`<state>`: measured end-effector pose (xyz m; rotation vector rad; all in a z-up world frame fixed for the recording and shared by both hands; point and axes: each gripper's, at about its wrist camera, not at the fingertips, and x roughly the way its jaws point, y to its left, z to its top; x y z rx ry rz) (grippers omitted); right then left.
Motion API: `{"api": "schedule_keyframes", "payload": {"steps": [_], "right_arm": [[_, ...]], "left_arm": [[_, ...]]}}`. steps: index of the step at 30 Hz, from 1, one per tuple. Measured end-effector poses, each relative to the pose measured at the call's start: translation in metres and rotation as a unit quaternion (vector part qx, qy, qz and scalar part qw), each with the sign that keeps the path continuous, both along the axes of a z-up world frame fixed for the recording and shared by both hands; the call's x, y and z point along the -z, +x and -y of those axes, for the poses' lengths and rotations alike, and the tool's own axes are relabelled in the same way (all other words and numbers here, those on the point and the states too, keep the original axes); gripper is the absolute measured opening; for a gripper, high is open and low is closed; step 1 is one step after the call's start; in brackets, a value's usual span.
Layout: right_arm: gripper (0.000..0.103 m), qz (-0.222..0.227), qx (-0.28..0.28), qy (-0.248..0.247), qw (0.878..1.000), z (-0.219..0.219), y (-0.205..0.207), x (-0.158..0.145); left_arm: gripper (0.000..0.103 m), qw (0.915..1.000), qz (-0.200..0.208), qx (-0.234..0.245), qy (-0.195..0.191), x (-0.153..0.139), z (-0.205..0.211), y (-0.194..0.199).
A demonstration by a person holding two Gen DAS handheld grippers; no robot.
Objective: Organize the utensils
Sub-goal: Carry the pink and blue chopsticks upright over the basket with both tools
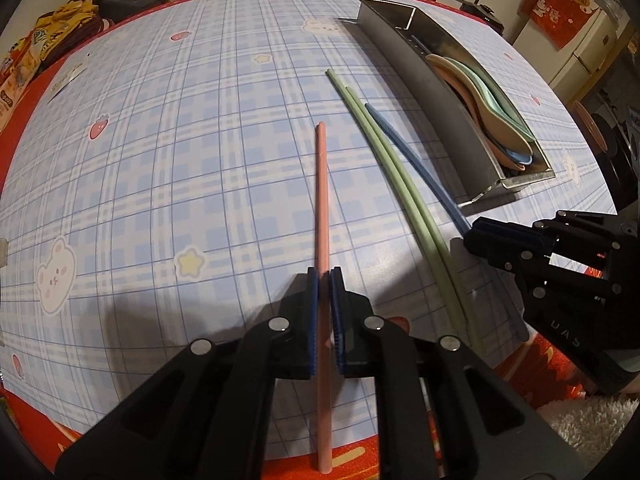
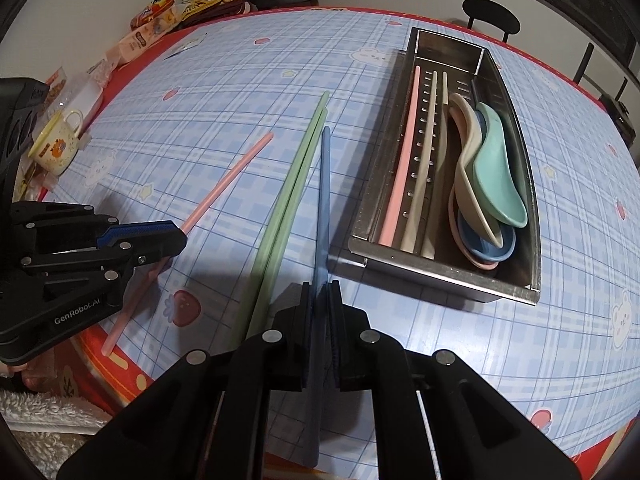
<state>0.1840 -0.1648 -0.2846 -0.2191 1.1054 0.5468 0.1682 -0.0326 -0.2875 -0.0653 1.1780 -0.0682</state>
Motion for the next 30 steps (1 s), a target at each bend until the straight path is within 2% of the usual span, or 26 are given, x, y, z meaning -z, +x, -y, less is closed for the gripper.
{"api": "schedule_keyframes", "payload": {"steps": [5,9,13,16,19,25,30], "right_arm": [[0.009,0.035,-0.023,-0.019,0.999,-0.004,-0.01,0.001],[0.008,0.028,-0.022,-0.014,0.999,-0.001,-0.008,0.001],[0.008,0.017,-0.019,-0.01,1.0,0.001,-0.008,0.0],[0.007,-0.003,-0.01,0.007,1.0,0.007,-0.007,-0.001],[0.007,-0.012,-0.005,0.019,1.0,0.013,-0.011,-0.002],[0.007,-0.008,0.007,0.068,0.998,0.026,-0.018,-0.02],[0.007,-0.005,0.024,0.112,0.993,0.035,-0.012,-0.04]], "left_arm": [[0.012,0.9998,0.007,0.009,0.014,0.0,0.004,-0.001],[0.012,0.9994,0.013,0.016,0.027,0.001,0.008,-0.002],[0.01,0.9997,0.01,0.015,0.019,0.001,0.006,-0.001],[0.01,0.9998,0.001,-0.003,-0.02,0.0,-0.005,-0.001],[0.01,0.9958,-0.008,-0.04,-0.082,0.001,-0.026,-0.006],[0.01,0.9869,0.019,-0.077,-0.14,-0.015,-0.051,-0.024],[0.01,0.9803,0.044,-0.089,-0.171,-0.038,-0.058,-0.035]]}}
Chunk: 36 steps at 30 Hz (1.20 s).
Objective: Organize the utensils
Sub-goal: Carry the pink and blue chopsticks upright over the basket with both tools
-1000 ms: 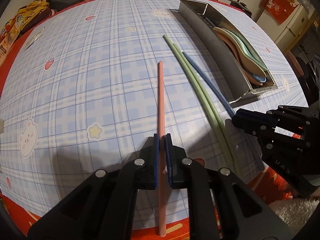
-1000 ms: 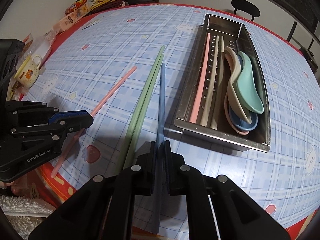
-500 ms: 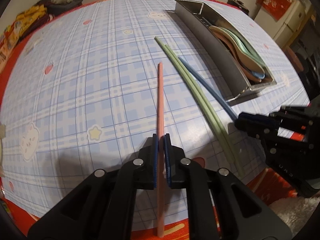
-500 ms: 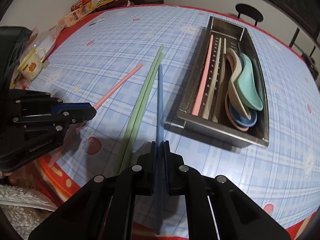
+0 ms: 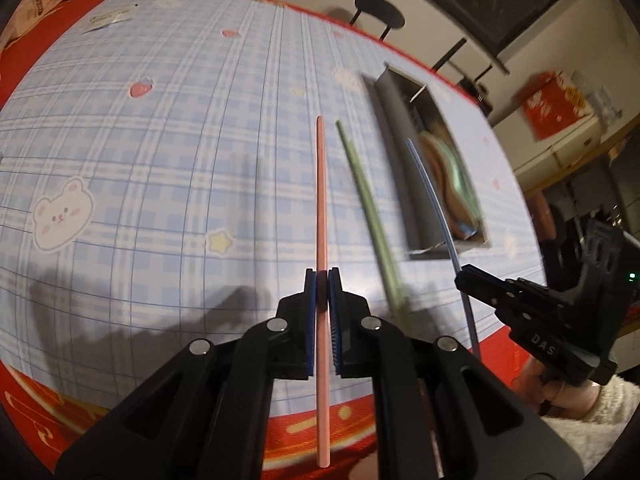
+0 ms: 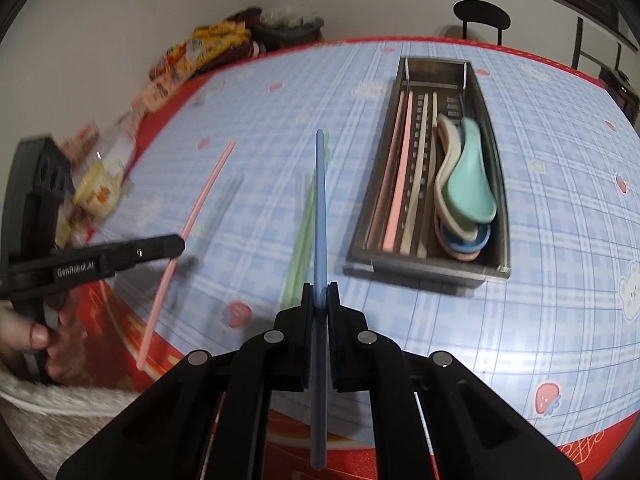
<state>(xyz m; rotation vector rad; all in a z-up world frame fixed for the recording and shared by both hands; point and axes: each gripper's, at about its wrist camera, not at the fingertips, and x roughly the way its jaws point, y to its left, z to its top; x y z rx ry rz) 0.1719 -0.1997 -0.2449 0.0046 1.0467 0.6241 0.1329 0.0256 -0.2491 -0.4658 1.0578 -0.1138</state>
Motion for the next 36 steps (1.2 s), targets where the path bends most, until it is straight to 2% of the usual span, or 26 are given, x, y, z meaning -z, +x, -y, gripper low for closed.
{"api": "schedule_keyframes", "payload": {"steps": [3,10,17,26,36], "right_arm": [[0.007,-0.001,0.014,0.028,1.0,0.005,0.007,-0.013],[0.007,-0.002,0.033,0.056,0.998,0.011,0.019,-0.026],[0.007,-0.022,0.081,0.079,0.993,0.032,0.035,-0.026],[0.007,-0.025,0.136,0.094,0.986,0.057,0.067,-0.029],[0.007,-0.038,0.164,0.091,0.982,0.065,0.111,-0.019]], "left_arm": [[0.01,0.9997,0.01,-0.008,-0.022,-0.012,-0.005,0.001],[0.01,0.9983,0.019,-0.013,-0.054,-0.032,-0.007,0.013],[0.01,0.9966,0.008,-0.001,-0.082,-0.033,0.012,0.042],[0.01,0.9914,-0.005,0.008,-0.13,-0.028,0.045,0.098],[0.01,0.9898,-0.022,0.006,-0.141,-0.012,0.076,0.161]]}}
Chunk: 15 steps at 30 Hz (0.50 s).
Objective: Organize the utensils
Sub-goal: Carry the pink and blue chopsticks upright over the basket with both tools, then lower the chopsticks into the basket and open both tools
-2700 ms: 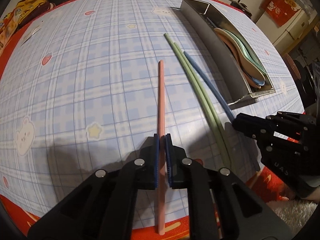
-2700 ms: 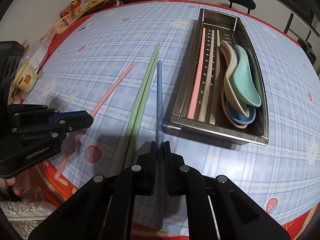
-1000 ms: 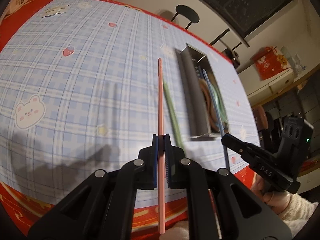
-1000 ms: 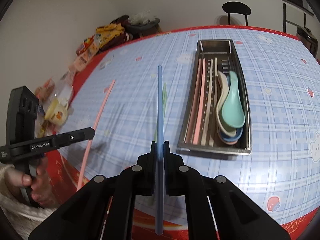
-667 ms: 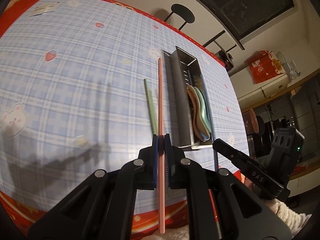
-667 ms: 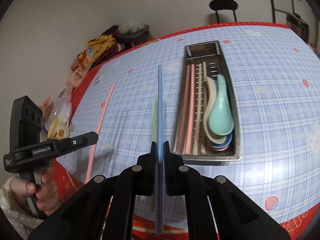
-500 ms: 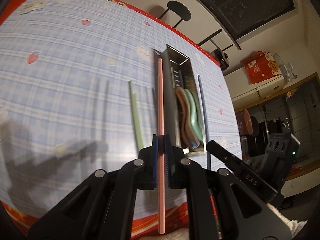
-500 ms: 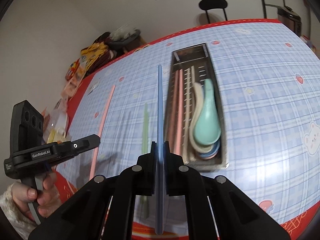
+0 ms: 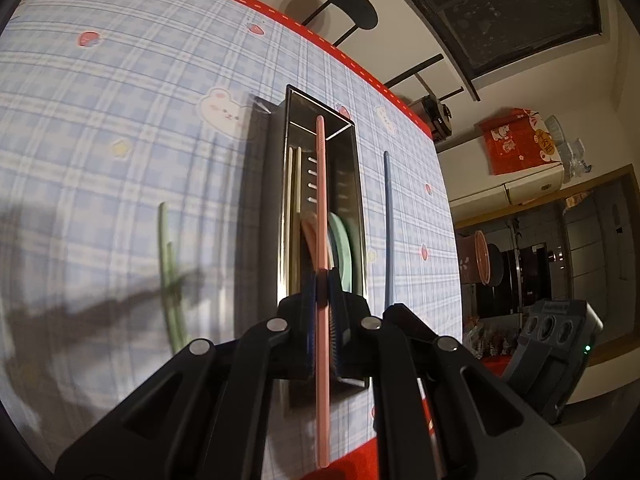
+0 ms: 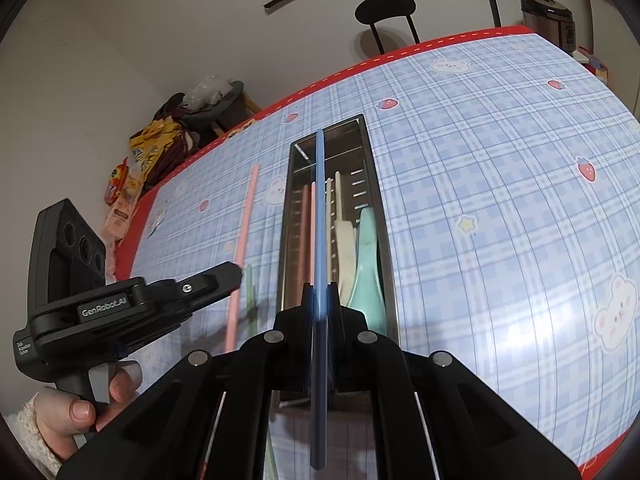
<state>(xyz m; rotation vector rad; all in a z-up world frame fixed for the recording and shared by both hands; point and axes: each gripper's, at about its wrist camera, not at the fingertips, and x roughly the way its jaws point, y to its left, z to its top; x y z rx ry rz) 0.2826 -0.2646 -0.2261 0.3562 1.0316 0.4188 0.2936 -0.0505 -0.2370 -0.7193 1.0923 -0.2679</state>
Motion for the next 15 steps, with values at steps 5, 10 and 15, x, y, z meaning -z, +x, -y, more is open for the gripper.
{"api": "schedule_keyframes", "payload": {"steps": [5,10,15], "right_arm": [[0.007,-0.008,0.002,0.002,1.0,-0.002,0.016,0.007],[0.007,-0.019,-0.001,0.003,1.0,-0.007,0.026,0.016],[0.007,-0.025,-0.012,0.001,1.0,-0.016,0.031,0.023]], "left_arm": [[0.01,0.9999,-0.008,0.006,0.007,0.008,0.006,0.019],[0.01,0.9997,-0.02,0.012,0.01,0.017,0.009,0.034],[0.01,0.9993,-0.024,0.024,0.016,0.021,0.012,0.045]]}}
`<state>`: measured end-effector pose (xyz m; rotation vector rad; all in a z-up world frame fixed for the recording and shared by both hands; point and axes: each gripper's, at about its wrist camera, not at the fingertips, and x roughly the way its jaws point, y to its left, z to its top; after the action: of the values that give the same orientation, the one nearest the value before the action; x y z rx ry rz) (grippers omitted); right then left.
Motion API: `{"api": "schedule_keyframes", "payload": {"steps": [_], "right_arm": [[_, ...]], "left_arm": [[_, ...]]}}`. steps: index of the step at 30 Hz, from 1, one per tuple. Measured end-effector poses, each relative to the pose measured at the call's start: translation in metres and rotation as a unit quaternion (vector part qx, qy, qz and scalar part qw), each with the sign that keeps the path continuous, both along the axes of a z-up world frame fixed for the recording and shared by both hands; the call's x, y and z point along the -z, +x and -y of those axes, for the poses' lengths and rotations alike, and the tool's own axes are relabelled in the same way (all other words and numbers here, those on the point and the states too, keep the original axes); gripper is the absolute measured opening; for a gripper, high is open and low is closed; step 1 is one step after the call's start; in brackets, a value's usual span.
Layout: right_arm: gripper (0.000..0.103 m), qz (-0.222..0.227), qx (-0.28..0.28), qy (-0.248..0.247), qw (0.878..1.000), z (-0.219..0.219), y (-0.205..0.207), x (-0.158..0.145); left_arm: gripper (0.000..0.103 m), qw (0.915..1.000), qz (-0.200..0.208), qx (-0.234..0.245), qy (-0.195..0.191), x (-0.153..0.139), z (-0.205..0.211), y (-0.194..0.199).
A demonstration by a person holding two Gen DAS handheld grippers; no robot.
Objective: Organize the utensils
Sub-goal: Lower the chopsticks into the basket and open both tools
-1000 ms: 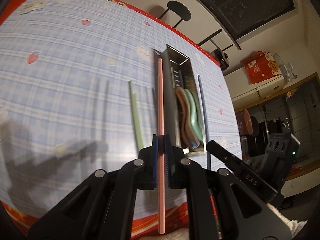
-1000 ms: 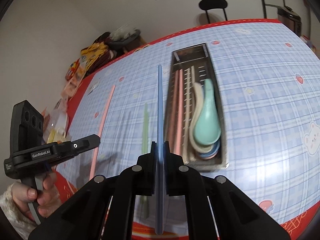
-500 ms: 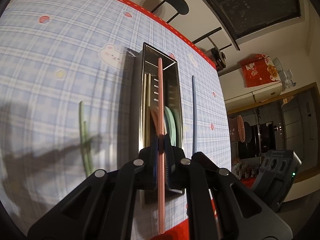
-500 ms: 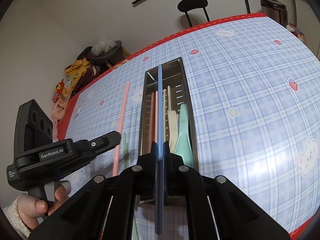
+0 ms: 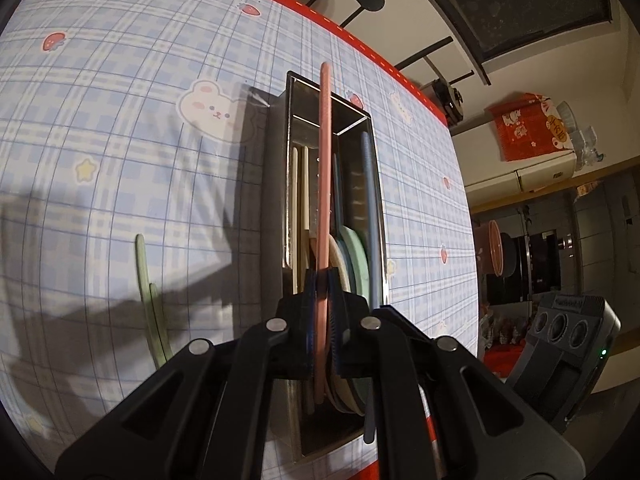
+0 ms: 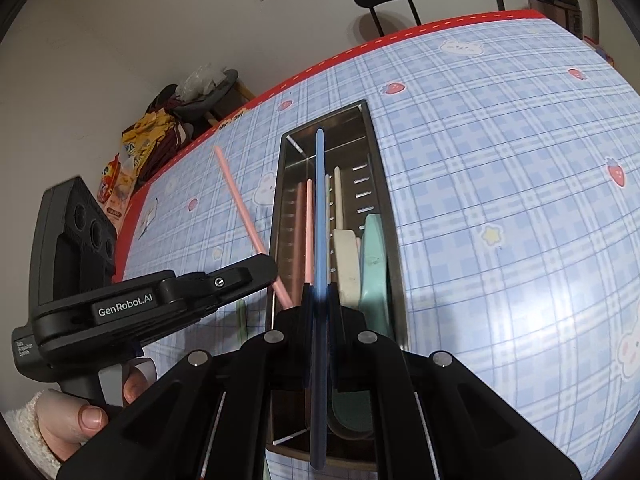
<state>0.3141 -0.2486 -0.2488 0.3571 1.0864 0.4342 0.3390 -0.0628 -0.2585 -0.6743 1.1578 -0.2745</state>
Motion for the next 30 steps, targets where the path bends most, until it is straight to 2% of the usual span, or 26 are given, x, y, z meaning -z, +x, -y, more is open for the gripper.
{"api": "schedule_keyframes", "payload": {"steps": [6,13,16,19,24,26,30], "right_arm": [[0.007,0.003,-0.009,-0.008,1.0,-0.006,0.005,0.002],[0.007,-0.002,-0.02,-0.006,1.0,-0.01,0.007,0.004],[0.009,-0.006,-0.023,-0.009,1.0,-0.014,0.009,0.006],[0.012,-0.006,-0.023,-0.013,1.0,-0.017,0.009,0.004],[0.052,0.002,-0.02,-0.021,1.0,-0.015,0.005,-0.005],[0.064,0.007,-0.02,-0.023,1.0,-0.014,0.001,-0.009],[0.087,0.011,-0.017,-0.037,0.999,-0.013,-0.01,-0.016]], "left_arm": [[0.008,0.9995,-0.002,0.023,0.02,0.0,0.008,0.019],[0.008,0.9992,0.009,0.012,0.036,-0.009,0.0,0.031],[0.012,0.9988,0.009,0.008,0.048,-0.01,-0.006,0.03],[0.021,0.9984,0.011,0.003,0.055,-0.012,-0.015,0.022],[0.041,0.9971,0.022,-0.005,0.072,-0.022,-0.028,0.008],[0.053,0.9962,0.027,-0.011,0.081,-0.028,-0.038,-0.002],[0.068,0.9943,0.032,-0.028,0.098,-0.036,-0.055,-0.024]]}}
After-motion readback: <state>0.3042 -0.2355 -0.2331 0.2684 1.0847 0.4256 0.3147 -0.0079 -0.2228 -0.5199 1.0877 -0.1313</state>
